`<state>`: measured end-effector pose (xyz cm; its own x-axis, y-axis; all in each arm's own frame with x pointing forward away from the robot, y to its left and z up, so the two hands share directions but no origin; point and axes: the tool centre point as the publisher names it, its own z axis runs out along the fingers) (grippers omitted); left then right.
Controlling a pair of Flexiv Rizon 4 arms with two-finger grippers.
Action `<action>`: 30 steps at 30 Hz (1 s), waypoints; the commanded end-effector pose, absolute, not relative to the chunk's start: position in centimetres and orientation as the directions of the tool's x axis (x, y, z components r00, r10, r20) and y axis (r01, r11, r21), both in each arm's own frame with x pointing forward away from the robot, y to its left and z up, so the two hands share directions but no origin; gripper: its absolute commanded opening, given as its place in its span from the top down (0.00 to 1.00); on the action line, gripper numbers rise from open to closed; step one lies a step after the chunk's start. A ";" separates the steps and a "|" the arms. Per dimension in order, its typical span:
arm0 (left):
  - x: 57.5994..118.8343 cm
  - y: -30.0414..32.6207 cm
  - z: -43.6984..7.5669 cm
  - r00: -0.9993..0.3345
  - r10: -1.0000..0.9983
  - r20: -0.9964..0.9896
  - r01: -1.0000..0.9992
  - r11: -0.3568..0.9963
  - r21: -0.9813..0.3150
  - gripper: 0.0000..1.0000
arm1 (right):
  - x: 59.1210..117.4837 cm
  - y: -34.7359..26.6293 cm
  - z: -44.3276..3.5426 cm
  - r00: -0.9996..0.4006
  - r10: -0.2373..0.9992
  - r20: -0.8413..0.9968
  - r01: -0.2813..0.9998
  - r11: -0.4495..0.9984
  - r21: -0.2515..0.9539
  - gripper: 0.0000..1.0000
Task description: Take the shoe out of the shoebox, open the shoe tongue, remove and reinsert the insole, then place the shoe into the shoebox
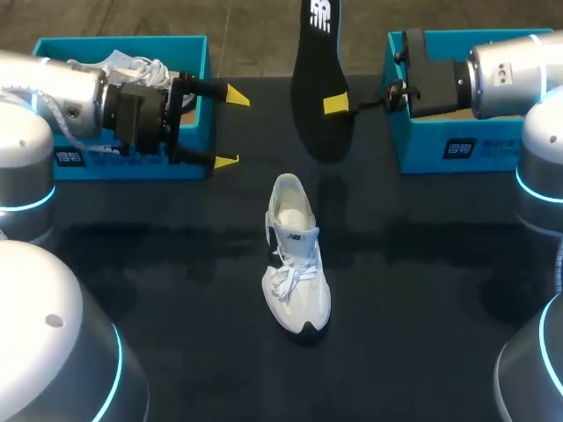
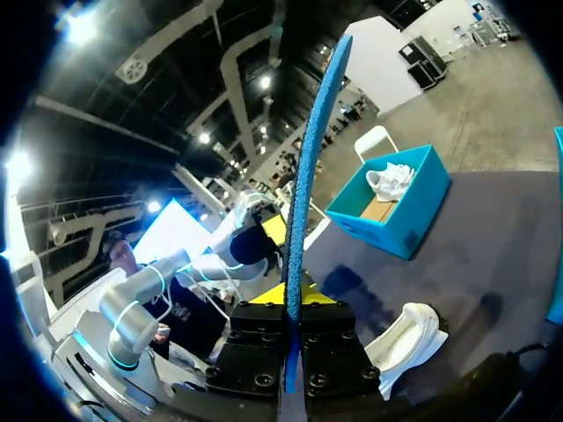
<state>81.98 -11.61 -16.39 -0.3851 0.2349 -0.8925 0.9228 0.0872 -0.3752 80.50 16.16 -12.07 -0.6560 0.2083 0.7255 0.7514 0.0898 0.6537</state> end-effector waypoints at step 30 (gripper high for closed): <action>82.7 -9.9 -19.0 -0.665 0.403 -0.629 0.747 0.350 -0.566 0.00 | 83.5 18.8 -13.1 -0.872 0.144 0.467 0.480 0.076 0.874 1.00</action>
<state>82.51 -10.02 -18.69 -0.6643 0.3585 -0.6559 0.7474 0.3327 -0.5751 83.24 18.38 -13.19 -0.8726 0.1425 0.4672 0.4799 0.0721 0.8743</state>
